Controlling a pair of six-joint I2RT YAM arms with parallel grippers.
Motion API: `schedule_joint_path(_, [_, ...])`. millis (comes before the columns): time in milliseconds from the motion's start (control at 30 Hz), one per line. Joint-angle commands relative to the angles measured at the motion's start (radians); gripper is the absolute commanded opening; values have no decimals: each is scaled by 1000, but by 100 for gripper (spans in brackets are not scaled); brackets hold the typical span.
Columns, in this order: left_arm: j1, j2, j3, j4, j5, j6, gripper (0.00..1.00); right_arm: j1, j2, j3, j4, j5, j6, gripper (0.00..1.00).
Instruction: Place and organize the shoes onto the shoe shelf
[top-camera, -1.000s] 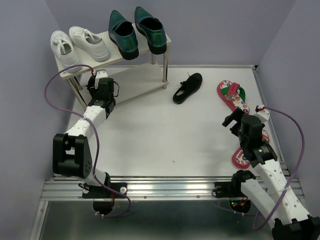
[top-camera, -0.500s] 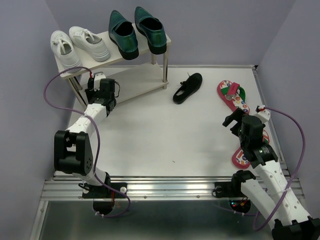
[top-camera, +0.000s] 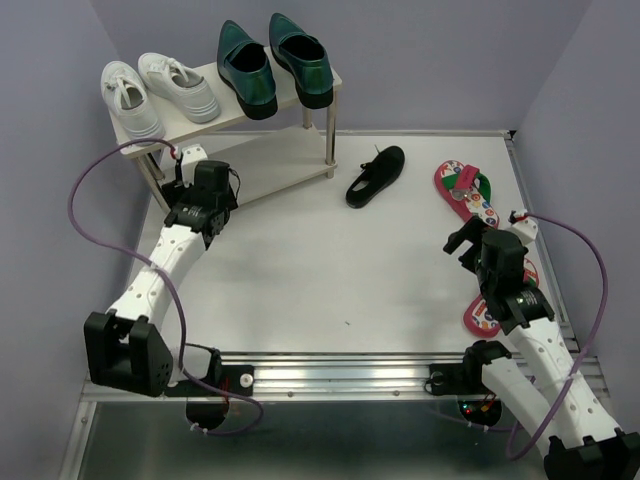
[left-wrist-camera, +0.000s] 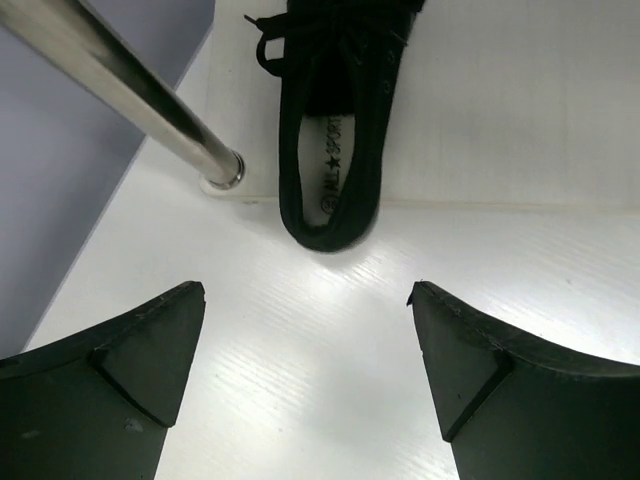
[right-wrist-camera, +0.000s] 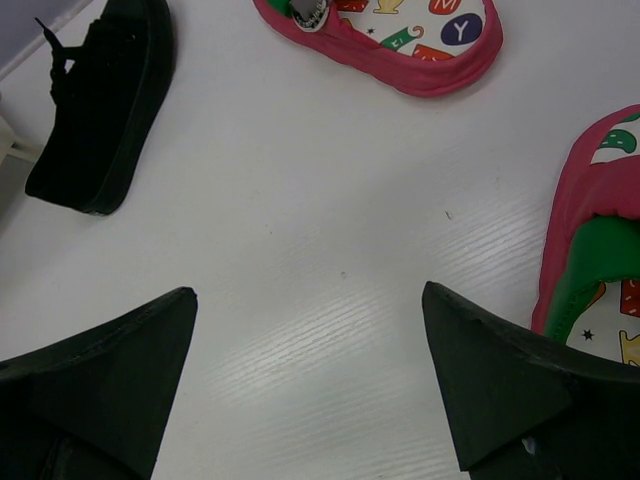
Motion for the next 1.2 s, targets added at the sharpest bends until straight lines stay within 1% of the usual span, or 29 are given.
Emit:
schedule_joint_path(0, [-83, -108, -7, -150, -32, -64, 96, -2, -4, 16, 22, 0, -2, 100])
schedule_joint_path(33, [-106, -123, -7, -170, -43, -90, 96, -2, -6, 14, 22, 3, 0, 100])
schedule_joint_path(67, [-156, -143, 2, -217, -49, -106, 96, -2, -4, 14, 24, 7, 1, 100])
schedule_joint_path(100, [-187, -147, 14, -245, -84, -128, 96, -2, -3, 14, 22, 8, 1, 100])
schedule_joint_path(167, [-248, -147, 46, -314, -106, -178, 96, -2, 5, 14, 24, 7, 6, 100])
schedule_joint_path(200, [-326, -128, 91, -331, -118, -194, 95, -2, 9, 14, 27, 5, 8, 100])
schedule_joint_path(233, [-372, -113, 115, -345, -121, -208, 95, -2, 12, 14, 28, 5, 8, 100])
schedule_joint_path(267, [-415, -69, 141, -356, -123, -228, 94, -2, 14, 14, 28, 0, 8, 100])
schedule_joint_path(300, [-496, -41, 195, -354, -117, -236, 93, -2, 19, 17, 28, 0, 8, 100])
schedule_joint_path(333, [-534, -7, 223, -345, -112, -238, 93, -2, 17, 19, 28, 2, 8, 100])
schedule_joint_path(367, [-566, 69, 276, -306, -105, -213, 92, -2, 17, 20, 30, 5, 9, 100])
schedule_joint_path(433, [-633, 151, 325, -244, -59, -152, 90, -2, 12, 26, 24, 4, 12, 100])
schedule_joint_path(467, [-646, 239, 385, -191, -39, -89, 90, -2, 11, 29, 21, 7, 14, 100])
schedule_joint_path(533, [-661, 328, 447, -148, 22, -34, 89, -2, 5, 42, 7, 14, 12, 100])
schedule_joint_path(567, [-663, 414, 479, -111, 36, -9, 89, -2, 5, 43, 4, 25, 11, 100])
schedule_joint_path(600, [-663, 453, 549, -101, 52, 29, 89, -2, 2, 46, -5, 28, 8, 100])
schedule_joint_path(667, [-660, 552, 640, -74, 38, 90, 89, -2, -4, 52, -15, 40, 0, 100])
schedule_joint_path(700, [-657, 577, 663, -58, 38, 91, 89, -2, -6, 52, -18, 45, 0, 100])
schedule_joint_path(767, [-634, 651, 712, -31, 58, 144, 89, -2, -8, 48, -21, 42, 3, 100])
schedule_joint_path(800, [-625, 672, 759, -26, 78, 156, 89, -2, -4, 48, -21, 42, 1, 100])
schedule_joint_path(867, [-603, 738, 801, 1, 122, 193, 89, -2, 6, 46, -21, 42, 5, 100])
schedule_joint_path(900, [-576, 761, 848, 5, 153, 203, 89, -2, 11, 46, -21, 42, 5, 100])
schedule_joint_path(933, [-565, 789, 875, 5, 196, 216, 89, -2, 17, 46, -19, 42, 5, 100])
schedule_joint_path(967, [-557, 838, 928, -8, 202, 224, 89, -2, 23, 51, -19, 43, 5, 100])
schedule_joint_path(1100, [-531, 938, 1029, -29, 244, 267, 89, -2, 23, 49, -15, 42, 0, 100])
schedule_joint_path(1167, [-519, 964, 1048, -28, 256, 278, 89, -2, 28, 48, -15, 40, 0, 100])
